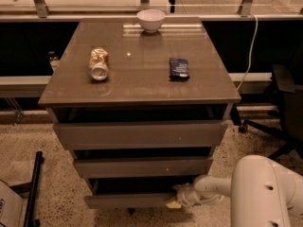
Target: Open bottom drawer
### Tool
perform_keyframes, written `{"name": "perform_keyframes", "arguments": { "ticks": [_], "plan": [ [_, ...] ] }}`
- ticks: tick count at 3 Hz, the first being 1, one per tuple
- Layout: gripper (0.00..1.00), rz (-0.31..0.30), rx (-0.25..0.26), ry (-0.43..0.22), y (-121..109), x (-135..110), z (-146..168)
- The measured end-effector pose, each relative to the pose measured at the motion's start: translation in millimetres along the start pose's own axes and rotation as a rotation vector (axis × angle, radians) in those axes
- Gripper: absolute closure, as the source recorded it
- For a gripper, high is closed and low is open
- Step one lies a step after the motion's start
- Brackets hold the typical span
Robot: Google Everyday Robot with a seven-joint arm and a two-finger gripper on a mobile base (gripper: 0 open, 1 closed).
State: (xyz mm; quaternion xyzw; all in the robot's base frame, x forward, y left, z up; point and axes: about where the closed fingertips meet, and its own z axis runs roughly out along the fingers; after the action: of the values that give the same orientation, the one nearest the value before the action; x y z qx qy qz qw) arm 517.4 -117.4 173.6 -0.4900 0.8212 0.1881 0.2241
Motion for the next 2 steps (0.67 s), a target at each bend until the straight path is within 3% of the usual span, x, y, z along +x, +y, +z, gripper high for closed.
{"name": "perform_keyframes", "arguments": {
  "ticks": [1,2],
  "plan": [
    [0.70,-0.001,-0.003,0.001,0.6,0.2,-0.1],
    [0.99,-0.001,-0.003,0.001,0.8,-1.1,-1.9]
  ]
}}
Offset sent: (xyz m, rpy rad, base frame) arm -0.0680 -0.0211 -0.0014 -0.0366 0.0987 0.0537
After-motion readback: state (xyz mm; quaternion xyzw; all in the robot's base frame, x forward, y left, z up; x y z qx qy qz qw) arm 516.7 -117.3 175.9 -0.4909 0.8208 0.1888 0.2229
